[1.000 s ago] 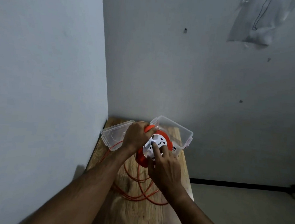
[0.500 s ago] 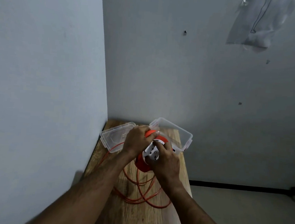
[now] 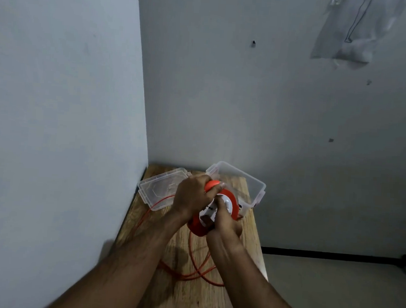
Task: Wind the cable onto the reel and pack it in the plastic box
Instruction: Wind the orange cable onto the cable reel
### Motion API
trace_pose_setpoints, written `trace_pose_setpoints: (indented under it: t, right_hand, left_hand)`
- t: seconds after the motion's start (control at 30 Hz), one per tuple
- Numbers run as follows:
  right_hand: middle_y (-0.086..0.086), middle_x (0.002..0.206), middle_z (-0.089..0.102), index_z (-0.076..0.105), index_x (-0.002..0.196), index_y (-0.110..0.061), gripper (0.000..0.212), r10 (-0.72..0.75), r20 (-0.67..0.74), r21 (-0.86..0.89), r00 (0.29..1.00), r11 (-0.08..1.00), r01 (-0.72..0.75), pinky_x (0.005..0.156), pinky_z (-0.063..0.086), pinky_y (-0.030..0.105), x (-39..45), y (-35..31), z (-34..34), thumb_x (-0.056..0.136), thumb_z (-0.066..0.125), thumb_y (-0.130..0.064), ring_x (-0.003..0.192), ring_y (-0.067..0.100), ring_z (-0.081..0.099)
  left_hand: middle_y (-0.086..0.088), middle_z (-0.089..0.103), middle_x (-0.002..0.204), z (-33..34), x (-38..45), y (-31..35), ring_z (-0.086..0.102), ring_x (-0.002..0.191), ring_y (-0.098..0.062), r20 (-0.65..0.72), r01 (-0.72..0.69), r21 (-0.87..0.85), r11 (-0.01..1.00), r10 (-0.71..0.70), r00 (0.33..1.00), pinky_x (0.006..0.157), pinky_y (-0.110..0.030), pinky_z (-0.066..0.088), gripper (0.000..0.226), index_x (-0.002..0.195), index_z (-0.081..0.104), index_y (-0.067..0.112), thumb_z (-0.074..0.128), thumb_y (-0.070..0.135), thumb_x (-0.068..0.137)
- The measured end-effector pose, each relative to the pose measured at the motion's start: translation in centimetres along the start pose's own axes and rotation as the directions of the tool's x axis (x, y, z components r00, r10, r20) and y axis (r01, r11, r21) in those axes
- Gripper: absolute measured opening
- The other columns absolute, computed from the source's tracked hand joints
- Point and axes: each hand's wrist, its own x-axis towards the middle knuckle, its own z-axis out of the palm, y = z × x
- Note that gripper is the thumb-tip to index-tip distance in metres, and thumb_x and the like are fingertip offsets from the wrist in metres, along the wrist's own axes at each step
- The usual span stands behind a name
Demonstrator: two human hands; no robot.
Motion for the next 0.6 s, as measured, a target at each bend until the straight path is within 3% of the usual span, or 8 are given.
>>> trace_pose_setpoints:
  t: [0.1, 0.2, 0.3, 0.37, 0.43, 0.47, 0.53, 0.6]
  right_hand:
    - [0.013, 0.134, 0.053, 0.033, 0.144, -0.012, 0.085, 0.116, 0.035, 0.17, 0.993, 0.978, -0.12, 0.066, 0.059, 0.037, -0.1, -0.2, 0.8, 0.08, 0.085, -0.032, 0.108, 0.031, 0.065]
    - [0.015, 0.129, 0.057, 0.037, 0.144, -0.009, 0.08, 0.109, 0.073, 0.126, 0.991, 0.985, -0.118, 0.081, 0.06, 0.042, -0.3, -0.5, 0.4, 0.082, 0.084, -0.027, 0.109, 0.032, 0.065]
    - [0.008, 0.108, 0.071, 0.061, 0.113, -0.005, 0.038, -0.294, 0.197, -0.229, 0.935, 0.914, 0.335, 0.073, 0.062, 0.034, -0.6, -0.6, -1.5, 0.086, 0.079, -0.026, 0.089, 0.021, 0.073]
    - [-0.001, 0.091, 0.073, 0.065, 0.1, -0.015, 0.02, -0.683, 0.407, -0.384, 0.607, 0.475, 0.792, 0.059, 0.053, 0.011, -0.3, -0.2, -3.2, 0.088, 0.078, -0.025, 0.071, 0.008, 0.07]
    - [-0.003, 0.095, 0.071, 0.065, 0.111, -0.017, 0.03, -0.759, 0.626, -0.408, 0.179, -0.124, 0.904, 0.06, 0.042, 0.004, 0.2, -0.1, -4.4, 0.086, 0.079, -0.024, 0.072, 0.003, 0.065]
    - [0.001, 0.103, 0.07, 0.062, 0.119, -0.016, 0.039, -0.697, 0.715, -0.386, 0.055, -0.327, 0.863, 0.062, 0.04, 0.006, 0.5, 0.2, -4.6, 0.085, 0.079, -0.026, 0.074, 0.006, 0.065]
    - [0.009, 0.115, 0.066, 0.051, 0.129, -0.016, 0.055, -0.605, 0.796, -0.369, 0.01, -0.473, 0.8, 0.055, 0.039, 0.009, 0.9, 0.6, -4.8, 0.084, 0.079, -0.032, 0.072, 0.011, 0.065]
    - [0.012, 0.117, 0.063, 0.048, 0.131, -0.015, 0.065, -0.62, 0.782, -0.416, 0.061, -0.447, 0.792, 0.049, 0.039, 0.008, 1.0, 0.6, -4.8, 0.08, 0.083, -0.035, 0.069, 0.013, 0.065]
  left_hand:
    - [-0.001, 0.071, 0.079, -0.1, -0.2, 0.2, 0.055, 0.067, -0.011, -0.027, -0.012, -0.007, 1.0, 0.012, 1.0, 0.062, -0.023, 0.039, 0.044, 0.084, 0.071, 0.015, 0.058, 0.056, 0.091]
    - [-0.002, 0.072, 0.08, -0.2, -0.1, -0.1, 0.054, 0.067, -0.008, -0.026, -0.02, -0.025, 0.999, 0.019, 0.999, 0.064, -0.021, 0.038, 0.04, 0.087, 0.073, 0.014, 0.061, 0.052, 0.093]
    - [0.0, 0.071, 0.078, -0.2, 0.1, -0.5, 0.06, 0.067, -0.01, -0.004, 0.021, -0.073, 0.997, -0.021, 1.0, 0.062, -0.026, 0.048, 0.045, 0.084, 0.073, 0.013, 0.057, 0.055, 0.093]
    - [0.001, 0.071, 0.076, -0.3, 0.1, -0.9, 0.06, 0.066, -0.01, 0.0, 0.039, -0.093, 0.995, -0.039, 0.999, 0.063, -0.028, 0.05, 0.044, 0.081, 0.073, 0.014, 0.058, 0.054, 0.093]
    - [0.001, 0.072, 0.078, -0.3, 0.1, -1.0, 0.061, 0.067, -0.011, 0.006, 0.047, -0.091, 0.995, -0.047, 0.999, 0.064, -0.028, 0.05, 0.046, 0.083, 0.074, 0.014, 0.056, 0.056, 0.092]
    - [0.001, 0.072, 0.078, -0.3, 0.1, -1.0, 0.061, 0.067, -0.011, 0.009, 0.052, -0.095, 0.994, -0.051, 0.999, 0.063, -0.026, 0.048, 0.048, 0.083, 0.074, 0.014, 0.055, 0.057, 0.092]
    - [0.0, 0.072, 0.076, -0.2, 0.1, -0.8, 0.058, 0.065, -0.009, 0.005, 0.061, -0.112, 0.992, -0.06, 0.998, 0.062, -0.021, 0.041, 0.045, 0.082, 0.074, 0.013, 0.057, 0.054, 0.093]
    - [0.0, 0.071, 0.075, -0.1, 0.1, -0.5, 0.057, 0.064, -0.007, -0.008, 0.066, -0.125, 0.99, -0.068, 0.998, 0.061, -0.013, 0.036, 0.041, 0.081, 0.074, 0.013, 0.061, 0.049, 0.094]
